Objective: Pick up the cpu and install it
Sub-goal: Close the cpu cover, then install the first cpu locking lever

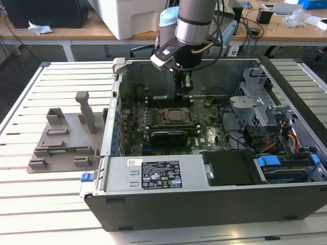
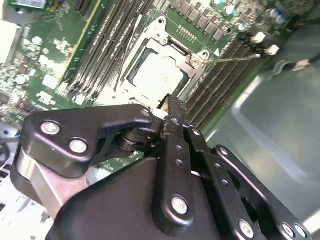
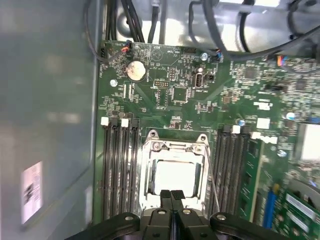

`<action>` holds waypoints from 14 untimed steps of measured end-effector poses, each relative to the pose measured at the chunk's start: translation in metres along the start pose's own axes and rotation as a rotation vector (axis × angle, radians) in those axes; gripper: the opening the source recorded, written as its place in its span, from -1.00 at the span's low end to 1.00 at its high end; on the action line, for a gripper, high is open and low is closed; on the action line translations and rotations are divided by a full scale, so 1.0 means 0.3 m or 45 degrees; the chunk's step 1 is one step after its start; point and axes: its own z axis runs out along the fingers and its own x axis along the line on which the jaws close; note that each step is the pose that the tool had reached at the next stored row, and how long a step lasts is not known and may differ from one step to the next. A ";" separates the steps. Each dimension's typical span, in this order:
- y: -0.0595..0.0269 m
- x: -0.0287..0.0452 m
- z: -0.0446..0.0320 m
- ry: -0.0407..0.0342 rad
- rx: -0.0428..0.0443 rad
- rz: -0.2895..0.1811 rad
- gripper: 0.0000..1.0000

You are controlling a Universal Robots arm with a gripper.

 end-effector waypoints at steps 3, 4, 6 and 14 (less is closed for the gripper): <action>-0.003 0.000 -0.028 0.0002 0.000 0.000 -0.79; -0.003 0.000 -0.028 0.0004 0.000 0.000 -0.79; -0.003 0.000 -0.029 0.0001 0.000 0.000 -0.79; -0.003 -0.001 -0.031 -0.0002 0.000 -0.002 -0.79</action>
